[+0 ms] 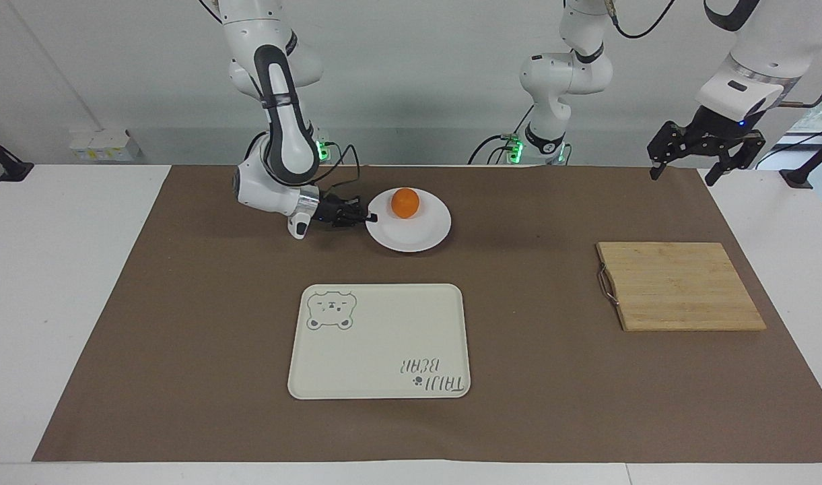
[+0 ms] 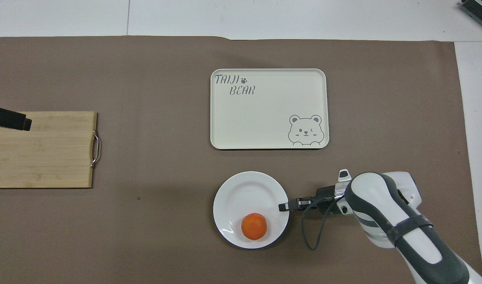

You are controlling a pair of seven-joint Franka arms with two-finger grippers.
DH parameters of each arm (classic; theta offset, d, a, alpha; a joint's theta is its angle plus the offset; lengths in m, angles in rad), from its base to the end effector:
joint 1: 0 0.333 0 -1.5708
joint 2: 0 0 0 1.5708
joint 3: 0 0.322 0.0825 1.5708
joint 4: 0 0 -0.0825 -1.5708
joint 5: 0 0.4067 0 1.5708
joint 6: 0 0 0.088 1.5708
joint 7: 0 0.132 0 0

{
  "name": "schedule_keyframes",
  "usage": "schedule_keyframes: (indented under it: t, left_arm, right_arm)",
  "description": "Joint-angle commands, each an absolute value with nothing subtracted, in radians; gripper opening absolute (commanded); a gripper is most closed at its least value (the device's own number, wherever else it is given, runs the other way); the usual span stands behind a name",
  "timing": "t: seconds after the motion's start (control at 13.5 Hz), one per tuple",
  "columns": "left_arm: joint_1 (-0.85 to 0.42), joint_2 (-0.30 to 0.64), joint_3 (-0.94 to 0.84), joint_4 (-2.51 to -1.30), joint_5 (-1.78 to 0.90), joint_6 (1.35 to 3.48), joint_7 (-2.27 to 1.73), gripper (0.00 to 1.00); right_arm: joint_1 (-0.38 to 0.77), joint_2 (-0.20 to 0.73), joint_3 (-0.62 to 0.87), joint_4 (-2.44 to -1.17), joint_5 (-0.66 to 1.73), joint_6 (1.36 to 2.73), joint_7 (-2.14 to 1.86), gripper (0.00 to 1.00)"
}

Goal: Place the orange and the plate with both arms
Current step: 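Grip the plate rim with the right gripper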

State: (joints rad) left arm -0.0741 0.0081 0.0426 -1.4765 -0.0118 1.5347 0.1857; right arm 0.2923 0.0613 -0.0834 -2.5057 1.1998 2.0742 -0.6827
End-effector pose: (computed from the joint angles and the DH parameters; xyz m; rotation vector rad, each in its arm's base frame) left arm 0.5773 -0.0199 0.6441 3.1145 -0.3407 0.0797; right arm 0.4229 0.1588 0.2200 -2.2021 0.0047 0.2432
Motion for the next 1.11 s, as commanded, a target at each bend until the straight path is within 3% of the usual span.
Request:
schedule_keyframes:
  t: [0.0, 0.44, 0.81, 1.04]
  left_arm:
    - [-0.064, -0.018, 0.034, -1.508, -0.005, 1.543, 0.176, 1.00]
    - [-0.064, -0.018, 0.034, -1.508, -0.005, 1.543, 0.176, 1.00]
    - [-0.064, -0.018, 0.034, -1.508, -0.005, 1.543, 0.176, 1.00]
    - [-0.064, -0.020, 0.034, -1.508, -0.005, 1.543, 0.176, 1.00]
  right_arm:
    - [0.293, 0.048, -0.075, -2.517, 1.235, 2.068, -0.673, 0.00]
    - [0.241, 0.113, -0.078, -2.380, 1.239, 1.947, -0.617, 0.00]
    - [0.173, 0.283, -0.080, -2.045, 1.229, 1.916, -0.493, 0.00]
    - [0.166, 0.327, -0.078, -1.956, 1.271, 1.972, -0.379, 0.00]
